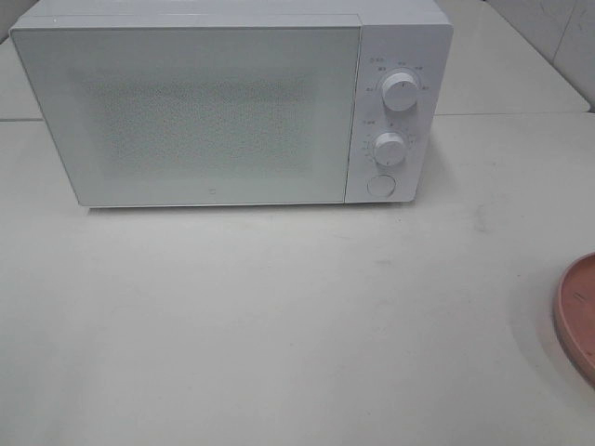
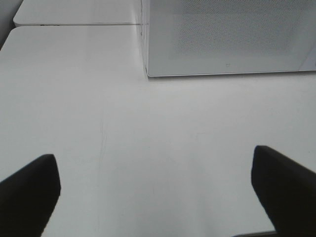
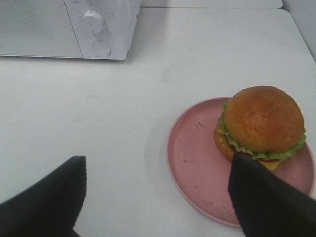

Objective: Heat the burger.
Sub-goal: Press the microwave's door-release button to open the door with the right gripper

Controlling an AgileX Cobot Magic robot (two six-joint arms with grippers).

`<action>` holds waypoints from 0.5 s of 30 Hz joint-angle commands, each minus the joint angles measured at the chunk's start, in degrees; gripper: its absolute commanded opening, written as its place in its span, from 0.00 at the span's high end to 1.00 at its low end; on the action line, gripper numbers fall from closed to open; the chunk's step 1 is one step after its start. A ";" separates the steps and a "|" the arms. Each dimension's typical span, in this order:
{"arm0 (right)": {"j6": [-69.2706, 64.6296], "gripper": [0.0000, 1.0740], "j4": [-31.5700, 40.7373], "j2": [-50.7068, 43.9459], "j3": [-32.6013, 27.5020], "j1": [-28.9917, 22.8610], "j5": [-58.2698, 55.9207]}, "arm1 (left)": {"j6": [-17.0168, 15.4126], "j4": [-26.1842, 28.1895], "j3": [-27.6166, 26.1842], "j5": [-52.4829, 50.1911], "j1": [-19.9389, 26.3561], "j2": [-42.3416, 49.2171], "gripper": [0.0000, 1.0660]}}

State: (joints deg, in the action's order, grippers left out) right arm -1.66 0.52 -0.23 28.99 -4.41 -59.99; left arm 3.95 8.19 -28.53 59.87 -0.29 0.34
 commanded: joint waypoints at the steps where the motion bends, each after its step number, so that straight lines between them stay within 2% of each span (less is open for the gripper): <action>1: 0.00 0.29 -0.06 -1.49 -0.06 0.46 0.63 | -0.17 -0.34 0.17 -0.46 0.06 1.15 0.03; 15: 0.00 0.29 -0.06 -1.49 -0.06 0.46 0.63 | -0.17 -0.34 0.17 -0.46 0.06 1.15 0.03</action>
State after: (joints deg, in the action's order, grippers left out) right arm -1.66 0.52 -0.23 28.99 -4.41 -59.99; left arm 3.95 8.19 -28.53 59.87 -0.29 0.34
